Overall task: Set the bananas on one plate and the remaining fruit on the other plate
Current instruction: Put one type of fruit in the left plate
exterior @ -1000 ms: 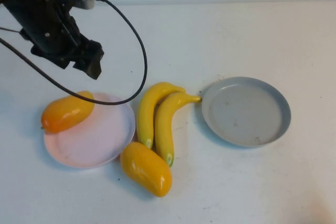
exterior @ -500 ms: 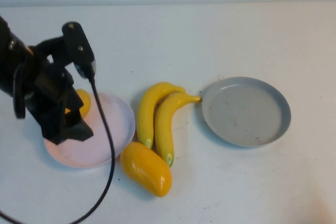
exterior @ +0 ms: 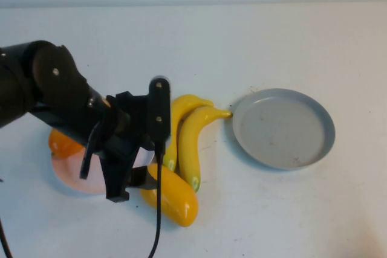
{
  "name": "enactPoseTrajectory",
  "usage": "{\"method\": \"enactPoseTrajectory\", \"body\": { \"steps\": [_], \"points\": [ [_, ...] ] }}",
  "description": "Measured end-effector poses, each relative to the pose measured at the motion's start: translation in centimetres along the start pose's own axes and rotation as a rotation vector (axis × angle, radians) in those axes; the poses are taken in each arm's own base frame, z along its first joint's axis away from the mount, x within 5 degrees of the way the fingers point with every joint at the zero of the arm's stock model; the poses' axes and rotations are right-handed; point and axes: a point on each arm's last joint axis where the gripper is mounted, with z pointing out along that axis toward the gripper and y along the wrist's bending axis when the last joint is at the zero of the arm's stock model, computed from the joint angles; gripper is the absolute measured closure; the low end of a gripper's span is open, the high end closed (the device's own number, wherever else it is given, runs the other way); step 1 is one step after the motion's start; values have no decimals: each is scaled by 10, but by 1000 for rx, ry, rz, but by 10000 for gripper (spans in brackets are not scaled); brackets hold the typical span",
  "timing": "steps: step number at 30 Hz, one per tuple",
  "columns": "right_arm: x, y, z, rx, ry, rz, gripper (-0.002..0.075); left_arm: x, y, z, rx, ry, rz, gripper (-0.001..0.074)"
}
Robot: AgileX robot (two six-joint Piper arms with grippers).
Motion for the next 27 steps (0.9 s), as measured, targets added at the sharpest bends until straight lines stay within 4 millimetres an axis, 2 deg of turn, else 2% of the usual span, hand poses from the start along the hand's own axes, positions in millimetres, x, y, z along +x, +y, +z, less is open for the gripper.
{"method": "enactPoseTrajectory", "body": {
  "steps": [4, 7, 13, 27],
  "points": [
    [0, 0, 0, 0, 0, 0, 742, -6, -3, 18, 49, 8, 64, 265],
    [0, 0, 0, 0, 0, 0, 742, -10, -8, 25, 98, 4, 67, 265],
    [0, 0, 0, 0, 0, 0, 742, -12, -12, 25, 143, -21, 45, 258],
    [0, 0, 0, 0, 0, 0, 742, -11, -6, 27, 72, -12, 222, 240]
  ]
}}
